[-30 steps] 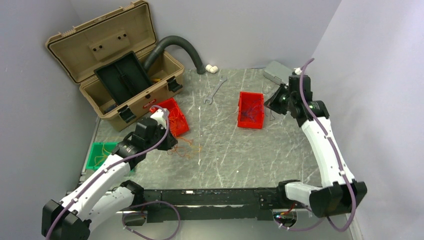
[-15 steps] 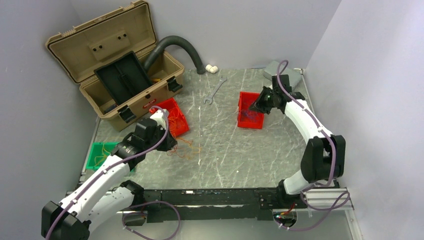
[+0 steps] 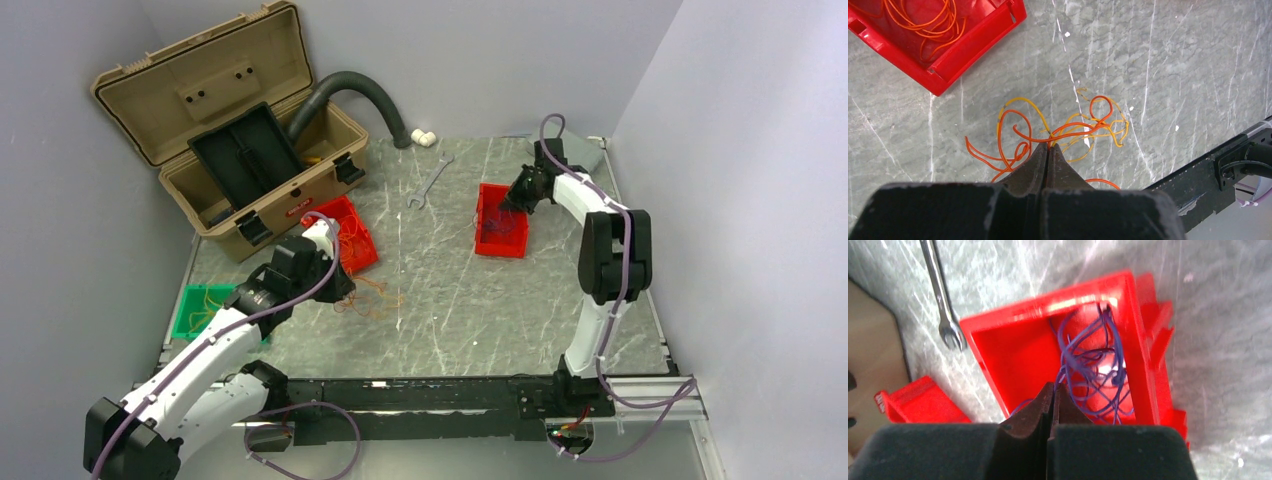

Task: Untangle the cables
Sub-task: Place the cable in the bin.

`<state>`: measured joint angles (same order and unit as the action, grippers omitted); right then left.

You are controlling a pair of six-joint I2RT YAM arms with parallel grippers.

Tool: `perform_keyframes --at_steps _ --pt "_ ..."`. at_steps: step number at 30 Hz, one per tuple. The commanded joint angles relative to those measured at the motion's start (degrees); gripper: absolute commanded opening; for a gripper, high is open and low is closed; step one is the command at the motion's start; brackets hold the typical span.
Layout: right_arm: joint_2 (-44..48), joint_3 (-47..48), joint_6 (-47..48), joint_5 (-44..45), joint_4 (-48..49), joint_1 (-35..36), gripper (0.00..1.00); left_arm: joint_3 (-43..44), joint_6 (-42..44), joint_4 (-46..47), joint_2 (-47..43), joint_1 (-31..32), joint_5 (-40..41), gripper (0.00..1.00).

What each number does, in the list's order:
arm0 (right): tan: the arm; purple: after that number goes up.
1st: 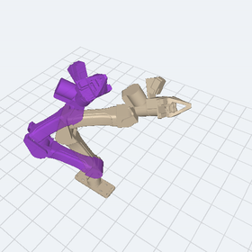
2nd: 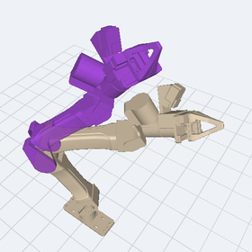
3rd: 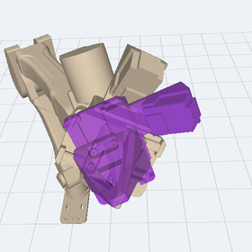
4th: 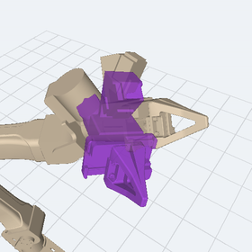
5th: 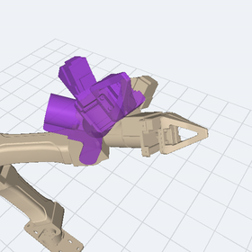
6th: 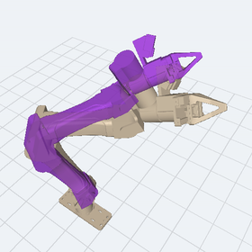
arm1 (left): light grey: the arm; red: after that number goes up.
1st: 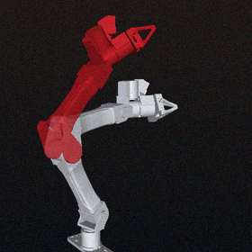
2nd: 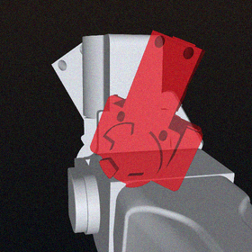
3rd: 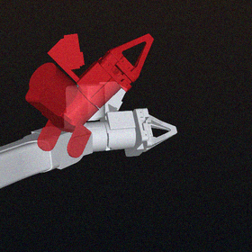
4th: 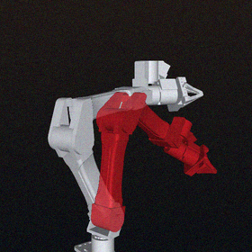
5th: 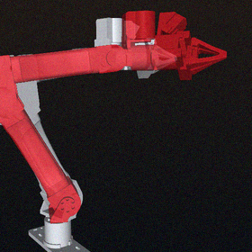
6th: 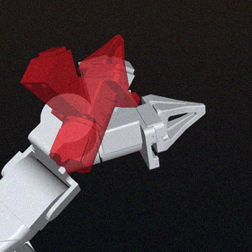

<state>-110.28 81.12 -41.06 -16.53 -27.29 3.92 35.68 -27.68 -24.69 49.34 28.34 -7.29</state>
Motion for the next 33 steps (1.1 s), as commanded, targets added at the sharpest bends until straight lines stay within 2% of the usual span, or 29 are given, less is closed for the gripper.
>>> perform_keyframes --at_steps 1,4,9,14,18,26,29,33 --pt "-2.7 7.4 3.5 8.0 0.4 2.1 0.0 1.1 0.4 1.5 -0.3 0.2 -0.5 0.0" --pt "-5.3 10.3 6.5 16.9 -2.1 5.6 0.0 1.0 0.7 1.5 0.0 0.2 -0.3 0.0" --pt "-7.4 8.4 7.6 29.7 -1.3 11.1 0.0 0.9 0.7 1.9 0.6 0.2 -0.4 0.0" --pt "-11.4 8.1 7.8 36.7 -2.6 13.6 0.0 0.9 0.8 1.6 0.3 0.2 -0.4 0.0" --pt "-10.4 7.1 7.9 37.5 -2.7 14.1 0.02 0.9 0.6 1.4 -0.1 0.2 -0.2 0.0" --pt "-1.5 5.4 10.2 37.6 -3.3 14.1 0.25 1.3 0.2 1.0 0.1 0.3 -0.5 0.0" --pt "1.4 5.4 11.3 37.0 -4.0 14.1 0.29 1.7 0.5 0.5 0.4 0.4 0.0 0.0" --pt "4.6 5.3 12.7 35.9 -4.4 14.0 0.38 2.1 0.8 0.1 1.0 0.5 0.1 0.0"
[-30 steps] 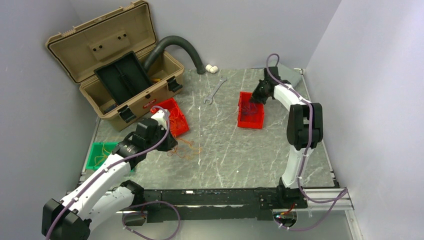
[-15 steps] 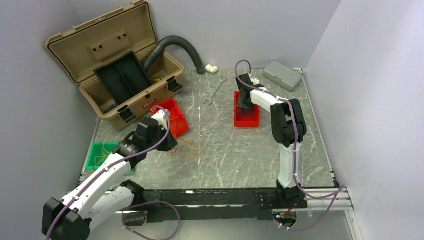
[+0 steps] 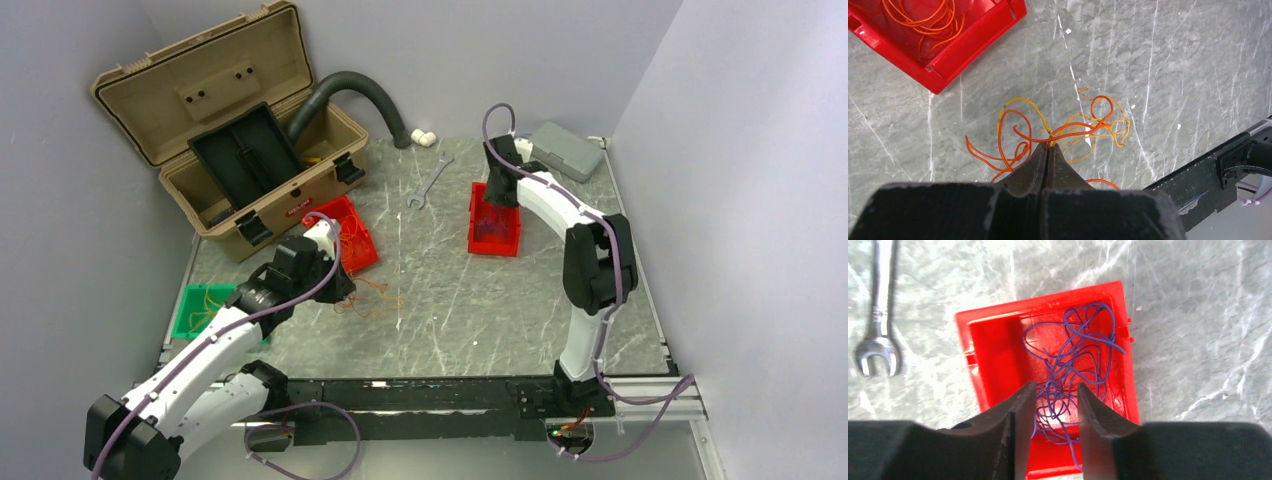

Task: Untangle the cables
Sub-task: Place the cable in the bin, then untie the cable.

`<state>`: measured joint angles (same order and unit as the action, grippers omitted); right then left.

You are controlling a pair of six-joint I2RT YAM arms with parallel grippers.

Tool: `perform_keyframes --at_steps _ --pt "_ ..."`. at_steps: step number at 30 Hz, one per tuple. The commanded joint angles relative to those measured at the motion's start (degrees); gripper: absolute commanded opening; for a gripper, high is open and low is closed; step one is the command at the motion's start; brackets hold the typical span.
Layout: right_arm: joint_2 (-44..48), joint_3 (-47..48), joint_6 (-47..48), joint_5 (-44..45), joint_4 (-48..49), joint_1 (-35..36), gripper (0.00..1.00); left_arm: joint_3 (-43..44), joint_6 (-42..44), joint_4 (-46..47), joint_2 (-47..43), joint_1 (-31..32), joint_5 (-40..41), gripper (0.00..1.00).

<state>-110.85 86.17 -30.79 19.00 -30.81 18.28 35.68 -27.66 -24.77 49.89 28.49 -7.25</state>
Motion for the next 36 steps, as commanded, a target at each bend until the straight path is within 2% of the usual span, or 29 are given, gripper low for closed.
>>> perform_keyframes --at_steps 1,5,12,17,21,26,29,33,36 --pt "5.9 0.2 2.7 0.1 -0.8 -0.4 0.41 2.1 0.7 0.1 0.5 0.4 -0.1 0.0" --pt "8.5 0.4 3.6 -1.0 -1.0 -0.4 0.59 2.4 0.7 0.0 1.0 0.5 -0.3 0.0" --pt "13.5 1.9 5.5 -3.5 -3.7 -0.4 0.99 3.9 1.5 -1.0 2.1 0.6 -0.2 0.0" --pt "20.0 -2.2 8.6 -7.6 -3.7 0.8 1.0 4.8 1.5 -0.2 3.8 1.1 -3.2 0.0" --pt "28.1 -10.7 9.9 -11.8 -0.4 1.2 1.0 7.3 2.1 -1.0 6.6 3.5 -3.3 0.0" --pt "39.9 -24.2 12.6 -27.2 7.1 2.1 1.0 10.3 2.3 -0.7 10.0 7.2 -4.7 0.0" --pt "44.4 -29.5 13.4 -34.1 10.8 4.3 0.98 11.7 2.3 1.2 11.4 8.5 -8.5 0.0" --pt "48.2 -36.3 14.1 -41.8 15.0 8.2 0.92 12.7 1.8 3.6 12.9 8.9 -13.1 0.0" --pt "51.0 -41.1 14.2 -46.8 20.6 11.7 0.76 13.1 2.1 4.6 13.4 9.2 -15.1 0.0"
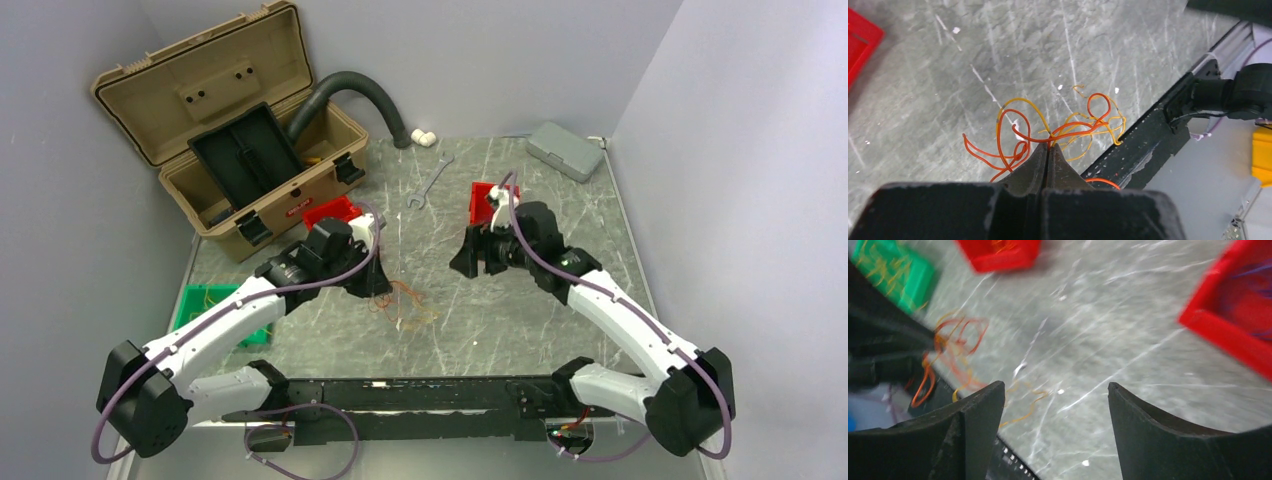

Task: Untangle the cables
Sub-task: Untie the cable.

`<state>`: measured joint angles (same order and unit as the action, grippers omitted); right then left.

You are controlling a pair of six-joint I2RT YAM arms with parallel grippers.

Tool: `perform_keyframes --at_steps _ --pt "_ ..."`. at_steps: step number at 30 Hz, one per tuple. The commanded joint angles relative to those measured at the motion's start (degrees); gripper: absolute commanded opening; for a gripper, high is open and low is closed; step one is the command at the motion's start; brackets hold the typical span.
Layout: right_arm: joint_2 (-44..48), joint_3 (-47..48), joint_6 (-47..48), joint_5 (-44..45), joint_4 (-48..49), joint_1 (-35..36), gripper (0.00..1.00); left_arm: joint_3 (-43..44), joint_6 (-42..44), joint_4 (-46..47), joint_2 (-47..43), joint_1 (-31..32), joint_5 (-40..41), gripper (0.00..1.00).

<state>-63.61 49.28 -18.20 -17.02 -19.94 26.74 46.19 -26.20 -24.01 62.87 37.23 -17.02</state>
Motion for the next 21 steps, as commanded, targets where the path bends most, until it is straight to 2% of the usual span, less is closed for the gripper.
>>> perform_keyframes --at_steps 1,3,10,15,21 --pt "4.3 -5.1 1.8 -12.0 10.9 4.3 0.72 2.8 0.8 3.8 0.6 0.7 -5.6 0.0" --pt "4.8 -6.3 2.4 -13.4 12.4 6.1 0.66 3.5 1.1 3.4 0.7 1.1 -6.1 0.0" --pt "2.5 -5.9 5.6 -11.7 13.0 10.9 0.55 4.2 1.3 3.5 0.4 1.9 -8.5 0.0" --pt "-0.4 -3.8 9.3 -9.5 10.1 14.4 0.53 4.3 1.3 3.2 0.1 2.2 -8.3 0.0" --pt "1.0 -5.0 10.3 -9.4 9.7 16.0 0.56 5.0 1.6 2.2 0.6 2.3 -7.8 0.0"
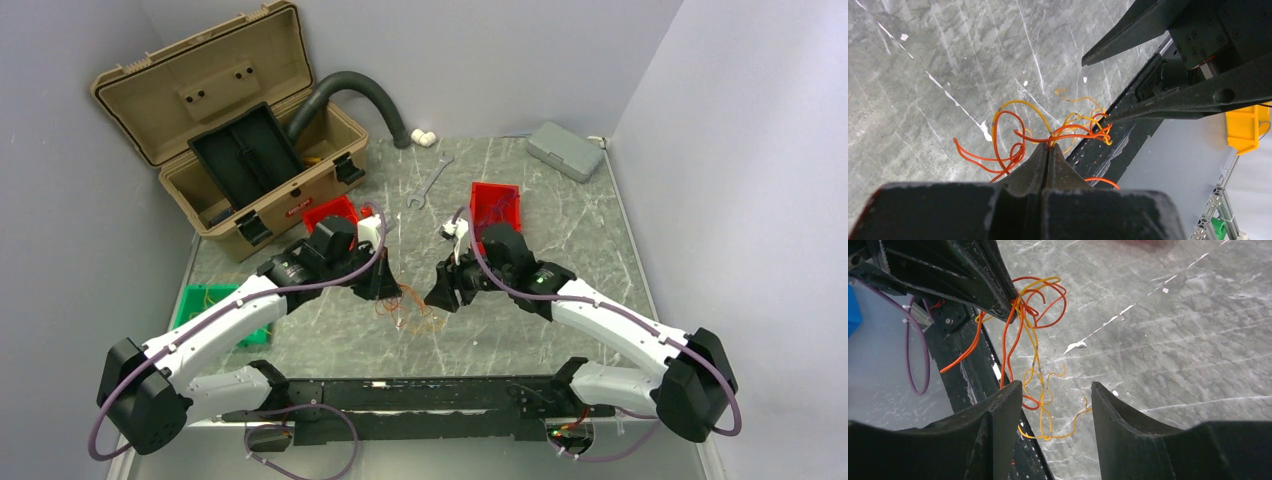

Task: Untangle the cables
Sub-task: Untie the cable.

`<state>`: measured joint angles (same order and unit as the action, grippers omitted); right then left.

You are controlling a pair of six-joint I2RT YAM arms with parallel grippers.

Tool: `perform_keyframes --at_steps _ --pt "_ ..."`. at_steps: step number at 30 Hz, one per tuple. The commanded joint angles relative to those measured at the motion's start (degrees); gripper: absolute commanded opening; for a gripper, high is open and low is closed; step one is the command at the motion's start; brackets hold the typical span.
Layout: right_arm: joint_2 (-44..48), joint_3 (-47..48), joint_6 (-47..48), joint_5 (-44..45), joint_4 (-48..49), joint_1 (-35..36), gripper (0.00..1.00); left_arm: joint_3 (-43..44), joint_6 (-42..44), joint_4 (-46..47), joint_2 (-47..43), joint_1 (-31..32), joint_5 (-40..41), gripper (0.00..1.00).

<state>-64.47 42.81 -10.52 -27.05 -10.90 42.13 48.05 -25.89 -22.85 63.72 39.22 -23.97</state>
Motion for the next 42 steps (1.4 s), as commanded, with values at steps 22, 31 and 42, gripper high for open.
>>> perform_keyframes --at_steps 22,31,42 --pt "6.0 -2.0 2.3 -0.3 0.1 1.9 0.56 3.2 1.0 0.7 -0.4 0.7 -0.9 0.0" --pt "4.0 -1.9 2.4 -0.1 1.8 4.4 0.55 3.0 0.7 1.0 -0.4 1.2 -1.1 0.0" --pt "5.5 0.9 0.6 10.6 -1.0 4.7 0.0 3.3 0.8 0.7 0.4 1.6 1.3 0.09"
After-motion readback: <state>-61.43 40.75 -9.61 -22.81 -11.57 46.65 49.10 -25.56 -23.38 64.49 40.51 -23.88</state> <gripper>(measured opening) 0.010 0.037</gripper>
